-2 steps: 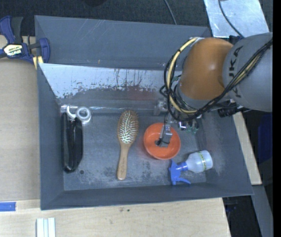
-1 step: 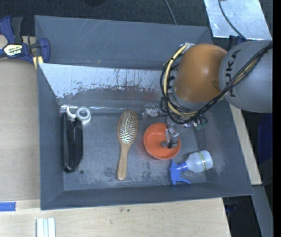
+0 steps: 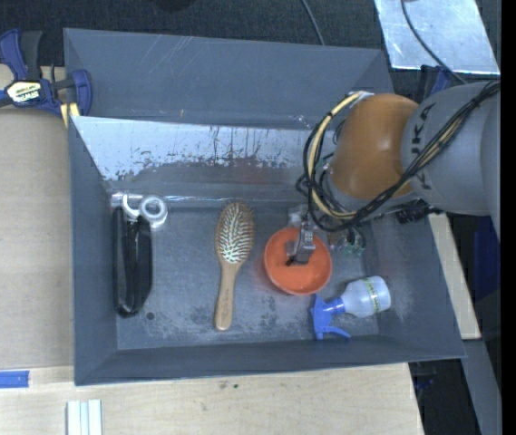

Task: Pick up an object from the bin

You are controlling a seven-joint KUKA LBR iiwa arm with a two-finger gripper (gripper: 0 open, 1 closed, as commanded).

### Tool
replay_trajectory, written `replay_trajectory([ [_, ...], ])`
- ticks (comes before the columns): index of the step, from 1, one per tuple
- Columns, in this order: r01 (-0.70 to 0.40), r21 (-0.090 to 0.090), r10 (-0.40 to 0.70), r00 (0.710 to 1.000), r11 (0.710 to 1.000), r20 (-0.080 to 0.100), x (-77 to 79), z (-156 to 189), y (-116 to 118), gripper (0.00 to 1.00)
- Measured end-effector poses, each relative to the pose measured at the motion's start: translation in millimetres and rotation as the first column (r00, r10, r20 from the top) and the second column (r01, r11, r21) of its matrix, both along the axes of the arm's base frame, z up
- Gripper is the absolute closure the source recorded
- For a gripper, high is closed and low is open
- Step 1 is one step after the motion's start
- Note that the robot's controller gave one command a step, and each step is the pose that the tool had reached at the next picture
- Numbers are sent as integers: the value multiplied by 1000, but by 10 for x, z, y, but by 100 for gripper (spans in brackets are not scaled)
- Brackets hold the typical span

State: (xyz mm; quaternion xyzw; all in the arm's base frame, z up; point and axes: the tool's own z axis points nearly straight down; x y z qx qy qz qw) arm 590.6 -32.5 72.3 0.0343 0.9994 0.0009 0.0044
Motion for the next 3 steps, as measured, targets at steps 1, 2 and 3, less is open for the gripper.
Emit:
replay_trajectory([
  [1,1,0,-1,1000,1000,0,-7,-7,-14,100],
  [2,0,0,0,1000,1000,-4,-29,216,-13,100],
  [3,0,-1,0,1000,1000,3,-7,577,-18,100],
])
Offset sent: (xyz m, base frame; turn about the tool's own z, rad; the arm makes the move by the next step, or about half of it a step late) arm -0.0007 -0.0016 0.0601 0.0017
